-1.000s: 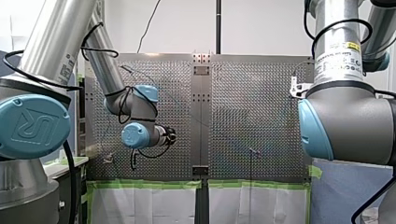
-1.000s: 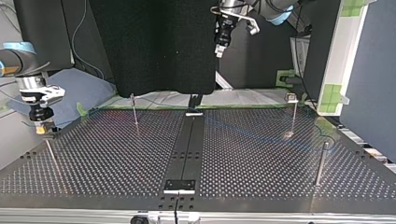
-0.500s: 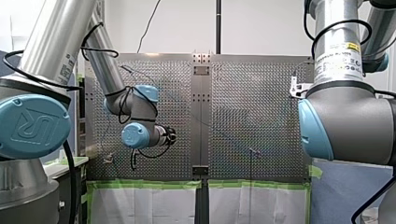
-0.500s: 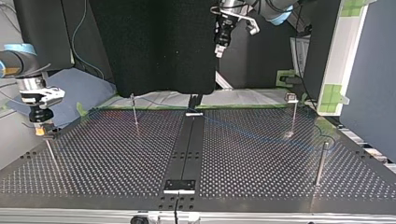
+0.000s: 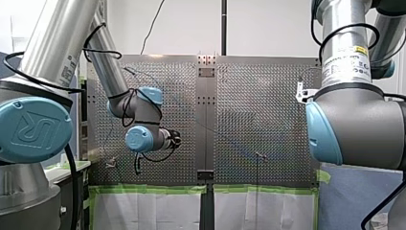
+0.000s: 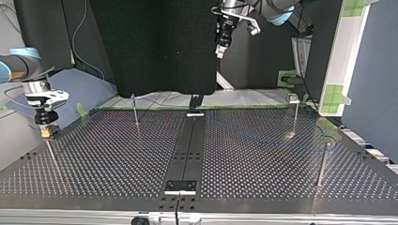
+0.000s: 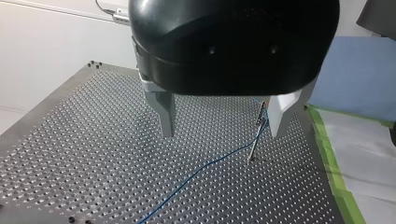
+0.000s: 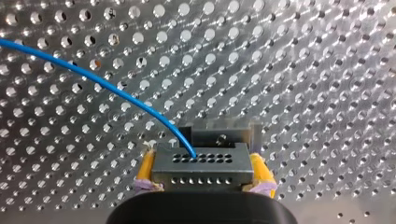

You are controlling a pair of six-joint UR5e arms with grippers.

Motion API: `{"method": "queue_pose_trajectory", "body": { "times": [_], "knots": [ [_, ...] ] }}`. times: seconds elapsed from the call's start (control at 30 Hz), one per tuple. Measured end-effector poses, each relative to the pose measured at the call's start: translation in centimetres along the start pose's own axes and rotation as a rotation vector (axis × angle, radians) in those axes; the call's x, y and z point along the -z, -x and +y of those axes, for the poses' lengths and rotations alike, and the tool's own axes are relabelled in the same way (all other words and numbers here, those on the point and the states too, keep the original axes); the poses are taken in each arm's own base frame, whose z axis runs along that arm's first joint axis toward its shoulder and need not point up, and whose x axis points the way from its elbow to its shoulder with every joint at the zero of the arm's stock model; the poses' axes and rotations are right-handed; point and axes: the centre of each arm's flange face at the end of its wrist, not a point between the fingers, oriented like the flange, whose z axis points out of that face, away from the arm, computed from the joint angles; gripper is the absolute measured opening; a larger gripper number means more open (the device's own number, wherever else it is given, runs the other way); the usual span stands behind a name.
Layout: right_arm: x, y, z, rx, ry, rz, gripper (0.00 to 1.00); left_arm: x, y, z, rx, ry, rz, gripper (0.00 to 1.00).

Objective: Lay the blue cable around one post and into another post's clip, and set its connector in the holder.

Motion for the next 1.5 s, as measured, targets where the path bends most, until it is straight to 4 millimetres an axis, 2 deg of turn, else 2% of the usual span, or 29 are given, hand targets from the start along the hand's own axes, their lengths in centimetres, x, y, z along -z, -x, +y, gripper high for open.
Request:
{"method": "queue_pose_trajectory", "body": {
  "times": [0.5, 1.5],
  "knots": [
    [-0.4, -0.2, -1.0, 0.018, -0.029, 0.003, 0.0, 0.0, 0.0, 0.0, 0.0, 0.0, 0.0, 0.98],
    [-0.4, -0.2, -0.9, 0.093, -0.025, 0.006, 0.0, 0.0, 0.0, 0.0, 0.0, 0.001, 0.0, 0.98]
  ]
}}
